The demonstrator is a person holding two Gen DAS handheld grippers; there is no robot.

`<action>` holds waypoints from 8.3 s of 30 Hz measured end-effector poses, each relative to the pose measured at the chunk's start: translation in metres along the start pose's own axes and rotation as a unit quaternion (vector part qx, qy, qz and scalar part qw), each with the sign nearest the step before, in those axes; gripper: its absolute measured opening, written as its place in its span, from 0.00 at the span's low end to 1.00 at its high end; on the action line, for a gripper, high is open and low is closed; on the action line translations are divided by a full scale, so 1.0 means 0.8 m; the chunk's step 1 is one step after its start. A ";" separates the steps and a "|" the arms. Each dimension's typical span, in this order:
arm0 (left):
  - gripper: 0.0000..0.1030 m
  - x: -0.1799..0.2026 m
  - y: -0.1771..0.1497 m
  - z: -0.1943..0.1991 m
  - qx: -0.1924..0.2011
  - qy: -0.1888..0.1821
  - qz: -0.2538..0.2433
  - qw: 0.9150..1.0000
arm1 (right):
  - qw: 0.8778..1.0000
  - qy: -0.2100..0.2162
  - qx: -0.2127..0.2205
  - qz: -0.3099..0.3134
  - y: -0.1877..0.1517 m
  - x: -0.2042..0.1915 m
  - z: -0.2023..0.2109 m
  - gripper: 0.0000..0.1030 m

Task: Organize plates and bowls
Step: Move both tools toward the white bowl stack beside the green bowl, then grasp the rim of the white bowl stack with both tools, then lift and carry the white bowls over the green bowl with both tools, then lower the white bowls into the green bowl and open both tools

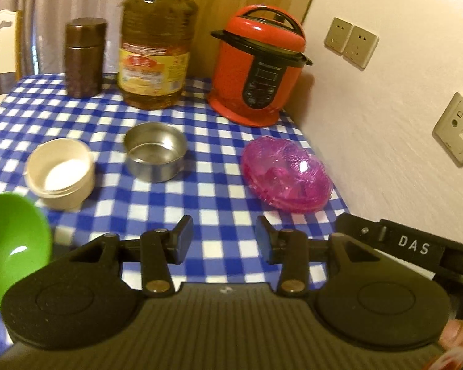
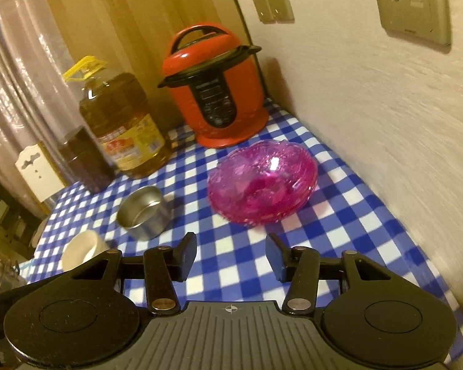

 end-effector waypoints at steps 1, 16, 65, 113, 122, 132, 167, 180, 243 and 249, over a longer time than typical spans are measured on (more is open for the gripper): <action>0.38 -0.003 -0.003 0.011 0.002 0.004 0.001 1.000 | 1.000 0.002 -0.001 0.003 -0.004 -0.005 0.008 0.48; 0.39 -0.045 -0.050 0.134 0.029 0.047 0.011 0.998 | 0.998 0.051 -0.016 0.045 -0.064 -0.069 0.075 0.48; 0.39 -0.248 0.049 0.062 0.006 0.085 0.013 0.996 | 0.980 0.149 -0.097 0.091 -0.047 -0.225 -0.128 0.48; 0.09 -0.345 0.093 -0.157 -0.123 0.081 0.026 0.989 | 0.967 0.152 -0.192 0.077 -0.040 -0.273 -0.332 0.11; 0.09 -0.300 0.110 -0.115 -0.082 0.068 0.020 0.994 | 0.975 0.154 -0.148 0.066 -0.007 -0.260 -0.276 0.11; 0.09 -0.248 0.102 -0.041 -0.045 0.055 0.021 0.997 | 0.977 0.160 -0.126 0.056 -0.002 -0.239 -0.189 0.11; 0.09 -0.263 -0.068 0.165 -0.014 0.118 0.098 0.988 | 0.950 0.229 -0.174 0.120 -0.148 -0.284 -0.034 0.11; 0.09 -0.273 -0.056 0.146 -0.014 0.115 0.098 0.988 | 0.951 0.224 -0.178 0.121 -0.143 -0.286 -0.057 0.11; 0.21 -0.330 -0.028 0.074 -0.021 0.120 0.127 0.984 | 0.961 0.207 -0.165 0.077 -0.110 -0.258 -0.168 0.35; 0.22 -0.310 -0.023 0.076 -0.009 0.111 0.130 0.985 | 0.973 0.169 -0.142 0.068 -0.091 -0.210 -0.160 0.35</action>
Point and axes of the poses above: each gripper's, at about its wrist camera, not at the fingertips, and z roughly against the way its jaws point, x to its right, y to its top, the point moved 7 cm from there along -z, roughly the way its jaws point, and after that the axes turned 1 degree about -x, right-handed, at the moved point
